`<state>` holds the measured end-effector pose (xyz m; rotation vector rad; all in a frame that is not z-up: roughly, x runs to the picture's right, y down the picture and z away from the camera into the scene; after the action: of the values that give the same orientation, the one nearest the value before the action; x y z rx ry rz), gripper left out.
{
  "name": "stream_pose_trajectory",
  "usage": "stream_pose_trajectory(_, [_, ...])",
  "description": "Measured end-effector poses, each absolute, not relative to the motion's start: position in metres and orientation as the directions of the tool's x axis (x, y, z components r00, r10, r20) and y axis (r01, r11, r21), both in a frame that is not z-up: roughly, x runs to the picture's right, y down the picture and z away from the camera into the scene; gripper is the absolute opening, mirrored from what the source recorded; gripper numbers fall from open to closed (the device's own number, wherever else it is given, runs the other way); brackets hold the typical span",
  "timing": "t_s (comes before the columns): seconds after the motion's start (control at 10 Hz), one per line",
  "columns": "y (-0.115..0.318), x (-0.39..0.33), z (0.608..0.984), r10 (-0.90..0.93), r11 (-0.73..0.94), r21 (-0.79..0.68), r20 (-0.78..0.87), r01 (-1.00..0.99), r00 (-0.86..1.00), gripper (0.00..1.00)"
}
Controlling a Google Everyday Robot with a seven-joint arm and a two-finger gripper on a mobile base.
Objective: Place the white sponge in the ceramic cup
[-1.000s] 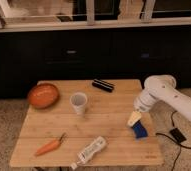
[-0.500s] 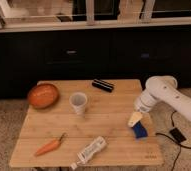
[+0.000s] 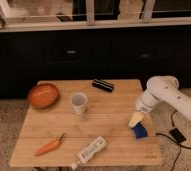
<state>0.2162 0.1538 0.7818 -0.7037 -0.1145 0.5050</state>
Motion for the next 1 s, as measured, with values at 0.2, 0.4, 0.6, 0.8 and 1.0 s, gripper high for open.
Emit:
stream_pose_trajectory(0.2, [0.164, 0.231, 0.789, 0.489, 0.656, -0.602, -0.120, -0.455, 0.864, 0.80])
stream_pose_trajectory(0.4, [0.200, 0.270, 0.805, 0.497, 0.642, -0.546, -0.237, -0.538, 0.835, 0.80])
stream_pose_trajectory(0.6, [0.213, 0.276, 0.813, 0.502, 0.615, -0.548, -0.282, -0.567, 0.818, 0.80])
stream_pose_trajectory(0.8, [0.223, 0.283, 0.815, 0.524, 0.591, -0.550, -0.294, -0.590, 0.800, 0.80])
stream_pose_trajectory(1.0, [0.235, 0.279, 0.819, 0.556, 0.560, -0.563, -0.288, -0.608, 0.780, 0.80])
